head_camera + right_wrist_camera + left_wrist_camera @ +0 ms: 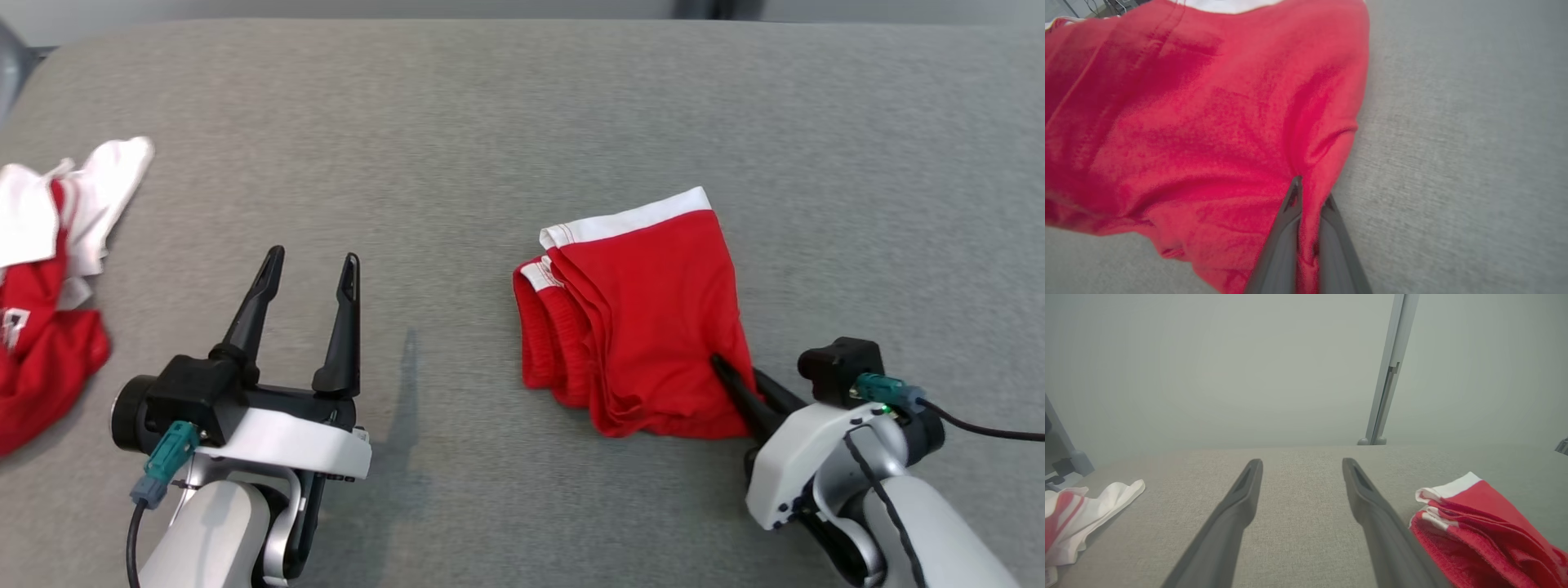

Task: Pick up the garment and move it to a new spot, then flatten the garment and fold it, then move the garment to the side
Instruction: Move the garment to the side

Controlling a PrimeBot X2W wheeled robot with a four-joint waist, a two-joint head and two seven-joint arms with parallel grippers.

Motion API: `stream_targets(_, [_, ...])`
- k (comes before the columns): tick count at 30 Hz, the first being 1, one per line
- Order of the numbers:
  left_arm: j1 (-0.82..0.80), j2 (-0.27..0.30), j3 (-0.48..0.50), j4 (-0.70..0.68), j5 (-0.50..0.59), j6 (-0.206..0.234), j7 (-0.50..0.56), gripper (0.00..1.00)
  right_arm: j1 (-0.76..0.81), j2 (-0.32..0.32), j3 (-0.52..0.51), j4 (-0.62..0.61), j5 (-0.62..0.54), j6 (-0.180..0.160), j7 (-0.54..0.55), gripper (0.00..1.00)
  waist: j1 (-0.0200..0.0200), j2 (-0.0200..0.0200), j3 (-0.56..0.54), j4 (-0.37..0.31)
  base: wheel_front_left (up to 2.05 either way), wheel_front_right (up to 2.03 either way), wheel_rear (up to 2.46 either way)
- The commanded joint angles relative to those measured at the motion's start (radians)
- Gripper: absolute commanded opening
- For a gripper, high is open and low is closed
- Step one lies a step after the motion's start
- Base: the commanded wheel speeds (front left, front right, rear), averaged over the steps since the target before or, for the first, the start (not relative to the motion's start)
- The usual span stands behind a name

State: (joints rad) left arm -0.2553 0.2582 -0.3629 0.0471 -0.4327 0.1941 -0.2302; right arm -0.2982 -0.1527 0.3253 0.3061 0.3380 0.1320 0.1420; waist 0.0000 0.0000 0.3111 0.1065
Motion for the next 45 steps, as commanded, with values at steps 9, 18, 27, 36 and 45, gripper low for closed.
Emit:
stream_targets(9, [-0.04, 0.045, 0.005, -0.052, 0.021, 0.007, 0.032, 1.0, -0.025, -0.132, 0.025, -0.071, -0.03, -0.001, 0.007, 0.0, 0.0, 0.0, 0.062, -0.222, 0.0, 0.0, 0.0])
stream_targets(18, [-0.081, 0.103, -0.009, -0.137, 0.058, 0.006, 0.111, 1.0, -0.14, -0.227, 0.009, -0.005, -0.032, -0.002, -0.094, 0.0, 0.0, 0.0, 0.133, -0.409, 0.0, 0.0, 0.0])
stream_targets(27, [-0.16, 0.135, -0.05, -0.2, 0.098, -0.017, 0.19, 1.0, -0.335, -0.337, -0.013, 0.227, -0.019, -0.002, -0.273, 0.0, 0.0, 0.0, 0.21, -0.485, 0.0, 0.0, 0.0])
stream_targets(36, [-0.214, 0.143, -0.067, -0.209, 0.116, -0.025, 0.219, 1.0, -0.525, -0.386, -0.024, 0.495, 0.022, -0.002, -0.359, 0.0, 0.0, 0.0, 0.272, -0.468, 0.0, 0.0, 0.0])
stream_targets(45, [-0.229, 0.136, -0.06, -0.198, 0.107, -0.015, 0.198, 1.0, -0.631, -0.384, -0.089, 0.691, 0.053, -0.001, -0.398, 1.0, 0.0, 0.0, 0.293, -0.414, 0.0, 0.0, 0.0])
